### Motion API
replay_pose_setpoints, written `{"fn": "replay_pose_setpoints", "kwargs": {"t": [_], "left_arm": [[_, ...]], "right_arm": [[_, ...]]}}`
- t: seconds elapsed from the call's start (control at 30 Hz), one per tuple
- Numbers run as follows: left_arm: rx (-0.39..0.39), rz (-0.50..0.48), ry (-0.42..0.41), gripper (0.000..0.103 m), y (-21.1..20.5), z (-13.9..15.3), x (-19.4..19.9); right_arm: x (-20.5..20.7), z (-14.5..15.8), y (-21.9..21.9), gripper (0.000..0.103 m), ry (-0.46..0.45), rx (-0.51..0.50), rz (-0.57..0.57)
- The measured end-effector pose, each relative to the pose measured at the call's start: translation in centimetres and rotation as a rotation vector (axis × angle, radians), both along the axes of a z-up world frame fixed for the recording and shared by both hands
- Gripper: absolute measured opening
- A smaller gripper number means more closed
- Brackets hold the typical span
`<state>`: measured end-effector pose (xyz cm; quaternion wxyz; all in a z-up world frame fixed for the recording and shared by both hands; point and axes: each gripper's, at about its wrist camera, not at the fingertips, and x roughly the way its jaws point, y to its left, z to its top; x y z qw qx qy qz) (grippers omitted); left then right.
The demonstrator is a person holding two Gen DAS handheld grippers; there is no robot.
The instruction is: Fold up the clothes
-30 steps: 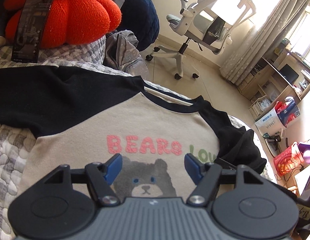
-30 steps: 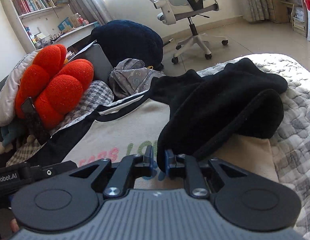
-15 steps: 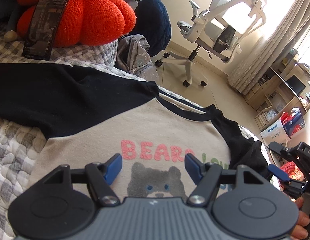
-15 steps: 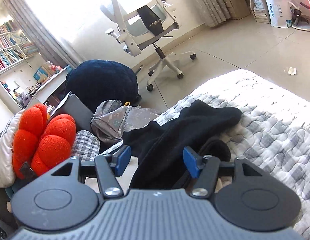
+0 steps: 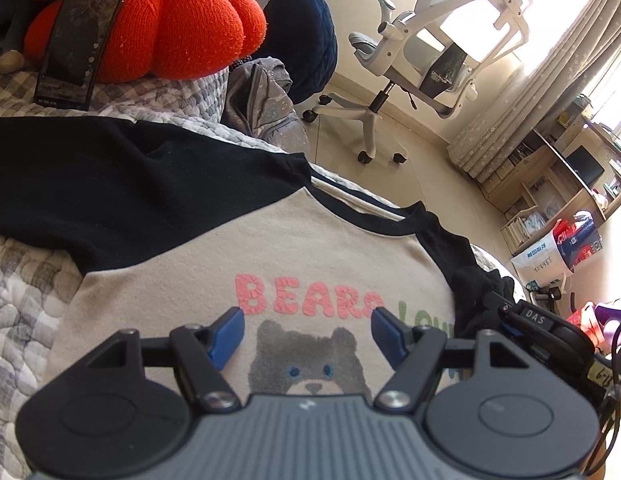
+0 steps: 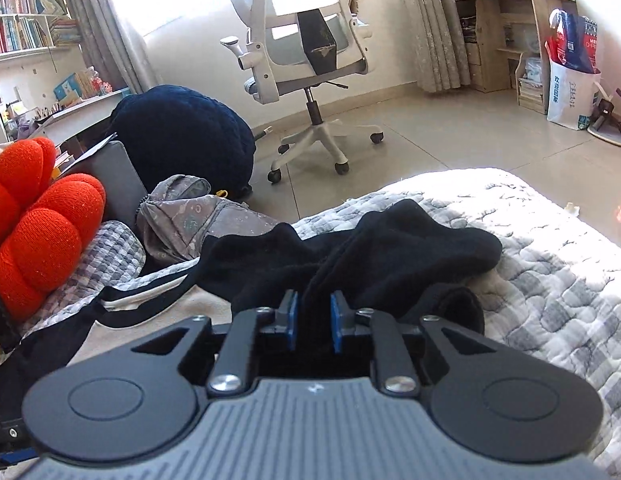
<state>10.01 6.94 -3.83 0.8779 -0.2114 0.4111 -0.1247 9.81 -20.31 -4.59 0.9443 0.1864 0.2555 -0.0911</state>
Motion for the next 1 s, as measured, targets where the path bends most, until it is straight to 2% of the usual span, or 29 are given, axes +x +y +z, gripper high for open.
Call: {"fn": "replay_pose_setpoints", "kwargs": {"t": [0.13, 0.3, 0.4, 0.6, 0.7, 0.8, 0.87, 0.93, 1.0], "left_arm": [[-0.099, -0.015, 0.02, 0.071, 1.2, -0.3, 0.4], [-0.161, -0.014, 0.016, 0.072, 2.1, -0.4, 0.6], [-0.207, -0.018, 0.016, 0.073, 2.6, -0.6, 0.7], [-0.311, -0.04, 0.022, 0.072, 2.6, -1.1, 0.8], [-0.316, -0.028, 0.035, 0.072, 2.6, -1.4, 1.0], [-0.327, -0.019, 0.051, 0.072, 2.8, -1.5, 1.1], [-0.324, -0.023, 0.056, 0.072, 2.9, -1.5, 1.2], [-0.328, -0.037, 0.058, 0.072, 2.8, -1.6, 1.2], [-0.317, -0.043, 0.061, 0.072, 2.4, -1.8, 1.3]], "right_arm": [[-1.2, 1.4, 0.2, 0.01, -0.105, 0.002, 0.043], [-2.6, 3.3, 1.7, 0.01, -0.232, 0.012, 0.254], [-2.7, 3.8, 3.5, 0.01, -0.245, 0.016, 0.427], [-2.5, 3.0, 6.8, 0.01, -0.163, -0.017, 0.75], [-2.6, 2.4, 7.9, 0.01, -0.056, 0.001, 0.908], [-2.5, 1.7, 8.6, 0.011, 0.037, -0.054, 0.983], [-3.2, 0.9, 9.1, 0.013, 0.1, -0.043, 1.035], [-3.5, 0.8, 9.1, 0.018, 0.119, -0.034, 1.058], [-3.7, 1.1, 9.1, 0.018, 0.125, -0.05, 1.065]]}}
